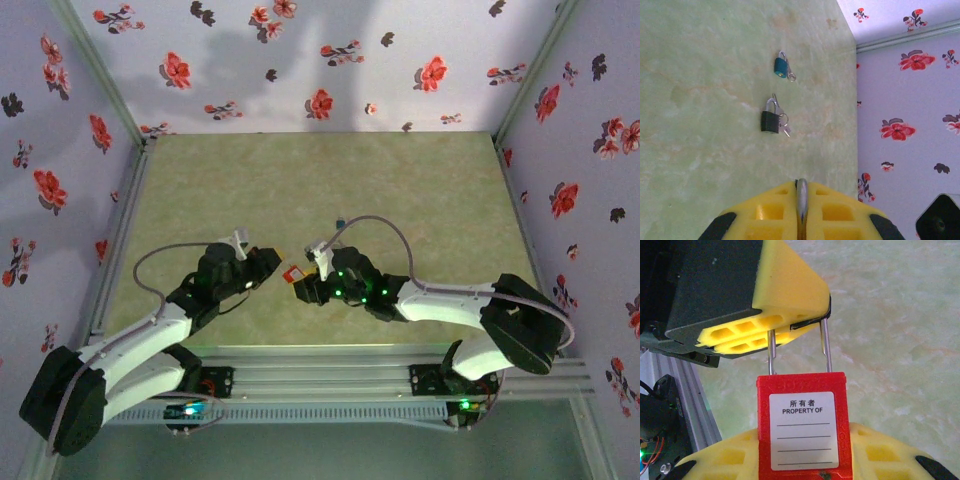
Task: Lock with the key
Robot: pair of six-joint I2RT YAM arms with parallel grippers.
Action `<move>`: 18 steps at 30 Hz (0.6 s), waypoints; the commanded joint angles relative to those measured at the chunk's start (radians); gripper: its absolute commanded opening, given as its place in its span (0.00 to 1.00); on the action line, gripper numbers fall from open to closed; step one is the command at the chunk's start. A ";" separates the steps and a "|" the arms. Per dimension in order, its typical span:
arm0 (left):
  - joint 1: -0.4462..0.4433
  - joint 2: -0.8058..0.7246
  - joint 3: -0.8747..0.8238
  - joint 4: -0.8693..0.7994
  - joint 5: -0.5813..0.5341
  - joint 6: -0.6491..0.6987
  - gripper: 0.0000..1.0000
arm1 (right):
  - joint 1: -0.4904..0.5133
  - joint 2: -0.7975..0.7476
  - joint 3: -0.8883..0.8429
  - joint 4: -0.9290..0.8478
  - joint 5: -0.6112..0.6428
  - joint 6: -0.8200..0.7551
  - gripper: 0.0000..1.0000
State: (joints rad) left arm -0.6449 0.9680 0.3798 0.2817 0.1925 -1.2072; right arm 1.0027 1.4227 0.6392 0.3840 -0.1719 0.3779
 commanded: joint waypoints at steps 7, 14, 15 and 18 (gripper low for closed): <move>-0.084 -0.044 0.038 -0.155 0.081 -0.066 0.00 | -0.046 0.017 0.009 0.016 0.318 0.079 0.00; -0.113 -0.067 0.047 -0.165 0.056 -0.074 0.00 | -0.043 0.013 0.007 0.010 0.336 0.087 0.00; -0.120 -0.069 0.044 -0.158 0.056 -0.069 0.00 | -0.043 0.012 0.003 0.021 0.329 0.090 0.00; -0.131 -0.071 0.032 -0.134 0.056 -0.069 0.00 | -0.043 0.009 -0.002 0.036 0.311 0.093 0.00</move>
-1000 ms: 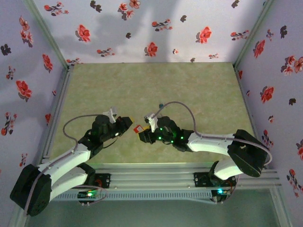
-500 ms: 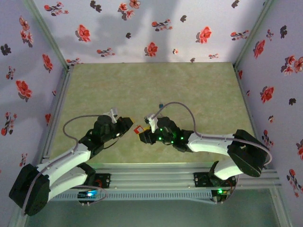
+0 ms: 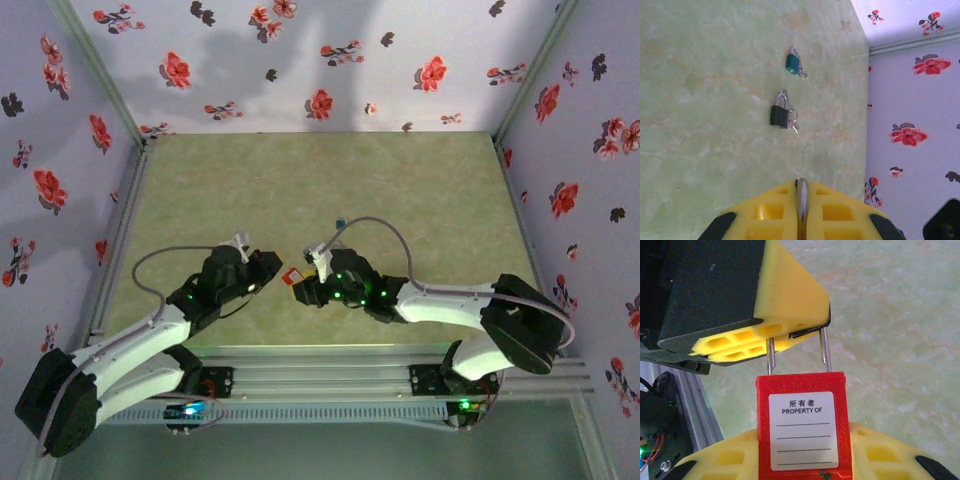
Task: Lock with the key
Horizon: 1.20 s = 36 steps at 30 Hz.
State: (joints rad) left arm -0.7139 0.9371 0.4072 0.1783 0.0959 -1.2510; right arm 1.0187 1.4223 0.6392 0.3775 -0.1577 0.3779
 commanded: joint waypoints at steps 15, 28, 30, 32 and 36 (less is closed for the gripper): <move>-0.215 -0.011 -0.055 0.073 0.075 -0.050 0.00 | -0.063 -0.086 -0.050 0.080 0.331 0.089 0.00; -0.229 -0.040 -0.036 0.032 0.046 -0.027 0.00 | -0.065 -0.105 -0.058 0.079 0.310 0.087 0.00; -0.229 -0.039 -0.029 0.032 0.047 -0.025 0.00 | -0.066 -0.104 -0.056 0.077 0.311 0.086 0.00; -0.229 -0.037 -0.024 0.031 0.051 -0.024 0.00 | -0.065 -0.104 -0.053 0.069 0.314 0.083 0.00; -0.229 -0.042 -0.012 0.017 0.056 -0.018 0.07 | -0.065 -0.103 -0.054 0.068 0.317 0.083 0.00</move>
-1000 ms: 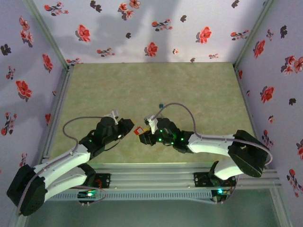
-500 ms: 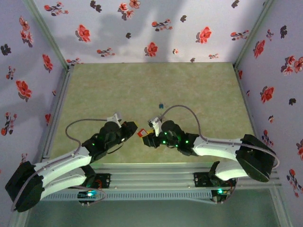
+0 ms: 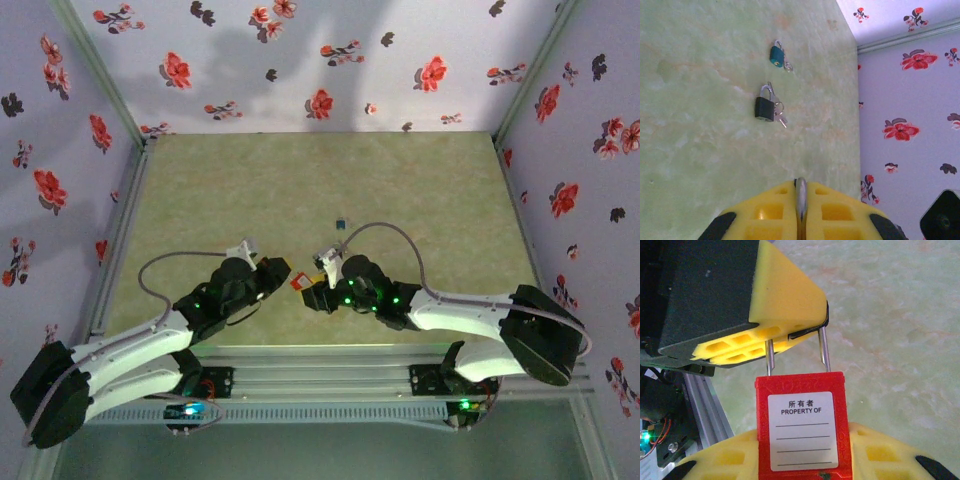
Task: Lock with the key
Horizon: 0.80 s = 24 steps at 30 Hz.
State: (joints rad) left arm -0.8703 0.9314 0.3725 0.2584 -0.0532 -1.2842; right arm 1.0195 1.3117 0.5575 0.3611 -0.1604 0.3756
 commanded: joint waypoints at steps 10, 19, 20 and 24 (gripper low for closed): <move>-0.057 -0.084 0.049 -0.131 0.200 0.040 0.28 | -0.067 0.007 0.032 0.071 0.318 0.074 0.00; 0.009 -0.241 0.113 -0.361 0.158 0.111 0.50 | -0.066 -0.012 0.028 0.064 0.304 0.054 0.00; 0.021 -0.257 0.116 -0.385 0.155 0.119 0.54 | -0.066 -0.016 0.028 0.065 0.287 0.046 0.00; 0.056 -0.289 0.130 -0.454 0.160 0.147 0.64 | -0.066 -0.037 0.032 0.058 0.161 0.008 0.00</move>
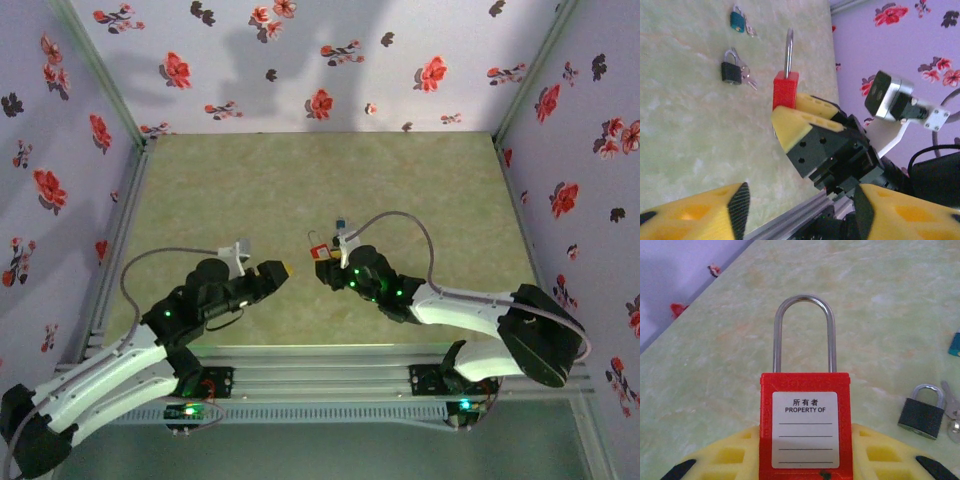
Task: Lock with the key
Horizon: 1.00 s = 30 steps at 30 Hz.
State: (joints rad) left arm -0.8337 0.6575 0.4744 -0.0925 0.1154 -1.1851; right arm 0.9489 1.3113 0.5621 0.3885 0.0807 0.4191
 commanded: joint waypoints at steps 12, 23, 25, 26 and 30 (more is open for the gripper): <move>0.033 0.026 0.088 -0.172 0.016 0.109 0.70 | 0.009 -0.069 -0.009 0.101 -0.293 -0.135 0.00; 0.033 0.126 0.151 -0.171 0.064 0.112 0.72 | 0.050 -0.037 0.000 0.076 -0.260 -0.238 0.00; 0.033 0.149 0.158 -0.169 0.071 0.111 0.72 | 0.055 -0.035 0.001 0.076 -0.256 -0.248 0.00; 0.033 0.157 0.159 -0.168 0.072 0.110 0.72 | 0.058 -0.034 0.000 0.078 -0.255 -0.252 0.00; 0.033 0.171 0.162 -0.158 0.073 0.107 0.71 | 0.067 -0.030 0.001 0.076 -0.247 -0.262 0.00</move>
State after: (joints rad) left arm -0.8085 0.8257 0.6052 -0.2485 0.1696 -1.0988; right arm 1.0046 1.2755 0.5610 0.4335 -0.1833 0.1955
